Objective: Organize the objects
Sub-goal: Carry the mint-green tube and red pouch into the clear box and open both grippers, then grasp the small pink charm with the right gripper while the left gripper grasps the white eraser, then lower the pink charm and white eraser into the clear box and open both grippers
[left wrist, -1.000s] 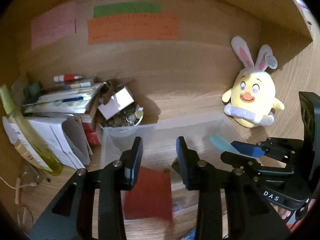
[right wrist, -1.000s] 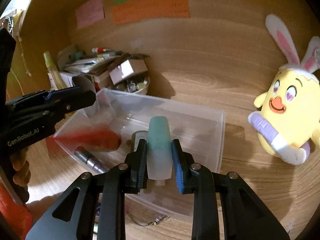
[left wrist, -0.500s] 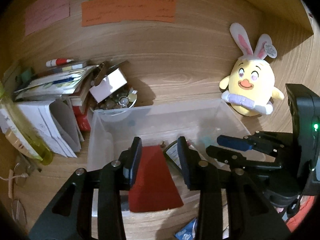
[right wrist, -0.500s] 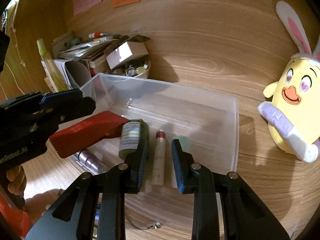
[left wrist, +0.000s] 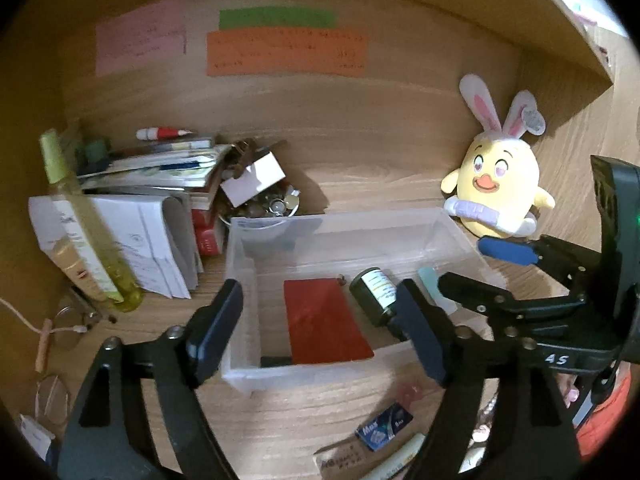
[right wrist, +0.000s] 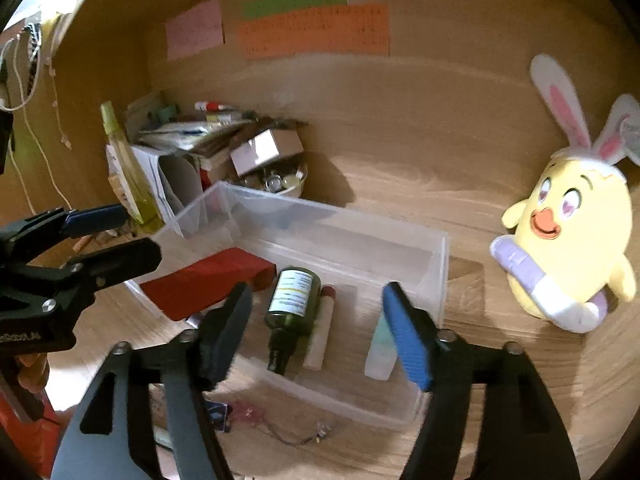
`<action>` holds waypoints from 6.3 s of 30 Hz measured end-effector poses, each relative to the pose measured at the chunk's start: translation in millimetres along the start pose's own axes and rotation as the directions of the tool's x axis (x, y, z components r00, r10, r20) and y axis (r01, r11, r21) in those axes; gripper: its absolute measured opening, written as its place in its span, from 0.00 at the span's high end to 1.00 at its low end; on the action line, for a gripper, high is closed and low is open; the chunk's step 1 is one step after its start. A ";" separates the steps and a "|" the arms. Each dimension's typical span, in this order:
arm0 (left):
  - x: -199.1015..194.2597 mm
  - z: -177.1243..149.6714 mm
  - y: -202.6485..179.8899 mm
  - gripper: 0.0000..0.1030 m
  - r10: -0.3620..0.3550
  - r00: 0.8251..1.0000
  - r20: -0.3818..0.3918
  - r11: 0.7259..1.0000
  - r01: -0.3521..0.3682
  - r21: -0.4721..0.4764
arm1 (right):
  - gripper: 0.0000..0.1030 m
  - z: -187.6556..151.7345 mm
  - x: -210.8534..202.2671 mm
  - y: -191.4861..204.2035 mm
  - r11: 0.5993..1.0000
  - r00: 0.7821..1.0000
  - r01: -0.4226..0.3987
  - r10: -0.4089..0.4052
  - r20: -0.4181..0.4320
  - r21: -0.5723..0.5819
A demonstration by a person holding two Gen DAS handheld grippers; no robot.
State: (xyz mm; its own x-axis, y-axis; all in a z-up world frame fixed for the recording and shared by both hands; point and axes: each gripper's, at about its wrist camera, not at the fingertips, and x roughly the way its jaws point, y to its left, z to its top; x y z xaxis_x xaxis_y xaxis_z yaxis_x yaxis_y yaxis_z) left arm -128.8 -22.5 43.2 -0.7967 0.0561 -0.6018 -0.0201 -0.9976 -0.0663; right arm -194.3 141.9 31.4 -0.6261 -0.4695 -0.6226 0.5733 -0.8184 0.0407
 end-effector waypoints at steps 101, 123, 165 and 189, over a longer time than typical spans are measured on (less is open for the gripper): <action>-16.7 -94.1 19.6 0.57 -0.096 0.985 -0.145 0.995 0.089 -0.048 | 0.79 -60.0 -16.0 42.0 0.997 0.990 -0.080 0.077 -0.120 -0.016; -48.4 -31.1 20.8 0.57 -0.065 0.997 0.039 0.997 0.067 -0.048 | 0.79 11.3 -71.1 30.6 0.998 0.988 -0.044 0.050 0.145 -0.038; 73.1 -15.8 11.9 0.57 -0.029 0.984 -0.177 0.999 0.033 0.020 | 0.79 -14.4 44.9 -22.6 1.000 0.991 0.002 0.000 -0.133 0.013; 7.2 -24.5 6.8 0.32 -0.032 0.997 -0.067 0.998 0.036 0.057 | 0.43 -12.8 -1.9 -14.2 0.999 0.997 0.053 -0.054 -0.047 -0.005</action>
State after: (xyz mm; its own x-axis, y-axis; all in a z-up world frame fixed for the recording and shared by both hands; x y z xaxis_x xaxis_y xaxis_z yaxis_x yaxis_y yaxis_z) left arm -119.9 -27.9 19.0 -0.7533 0.0908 -0.6514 -0.0832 -0.9956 -0.0425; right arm -194.5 158.7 22.0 -0.6304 -0.4090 -0.6597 0.5414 -0.8407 0.0038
